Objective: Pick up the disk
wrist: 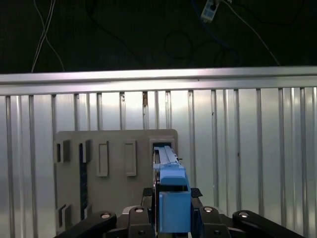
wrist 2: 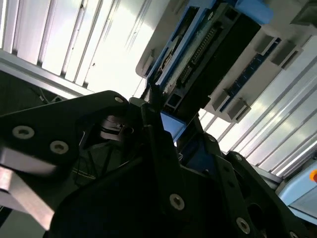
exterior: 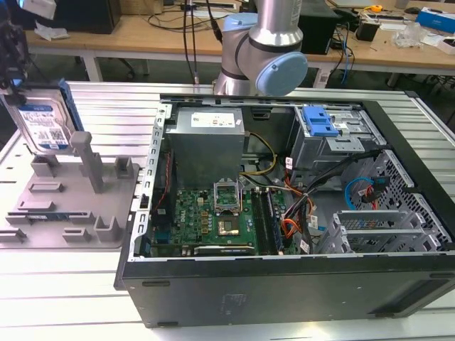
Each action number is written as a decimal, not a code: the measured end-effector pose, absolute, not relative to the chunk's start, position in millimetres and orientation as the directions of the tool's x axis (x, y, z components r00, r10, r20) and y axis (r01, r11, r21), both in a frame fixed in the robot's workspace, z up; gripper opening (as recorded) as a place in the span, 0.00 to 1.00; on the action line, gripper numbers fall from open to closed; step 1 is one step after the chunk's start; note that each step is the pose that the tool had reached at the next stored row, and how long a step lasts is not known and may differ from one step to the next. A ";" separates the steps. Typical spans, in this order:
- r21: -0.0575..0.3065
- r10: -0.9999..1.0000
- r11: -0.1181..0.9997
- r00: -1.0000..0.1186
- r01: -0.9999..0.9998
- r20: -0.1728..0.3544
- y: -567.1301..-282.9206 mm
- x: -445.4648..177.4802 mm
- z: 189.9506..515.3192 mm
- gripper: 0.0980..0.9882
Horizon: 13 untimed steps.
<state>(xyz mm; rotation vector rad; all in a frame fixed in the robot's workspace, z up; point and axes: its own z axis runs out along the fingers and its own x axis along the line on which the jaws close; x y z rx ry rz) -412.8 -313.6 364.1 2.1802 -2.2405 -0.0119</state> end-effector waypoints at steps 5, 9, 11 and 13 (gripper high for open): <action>0.016 -1.000 0.027 -0.027 -0.999 0.006 -313.7 -412.8 396.5 0.30; 0.016 -1.000 0.027 -0.027 -0.999 0.006 -313.8 -412.8 421.6 0.30; 0.016 -1.000 0.027 -0.027 -0.999 0.006 -314.1 -412.8 436.2 0.30; 0.016 -1.000 0.027 -0.027 -0.999 0.006 -314.3 -412.7 446.0 0.30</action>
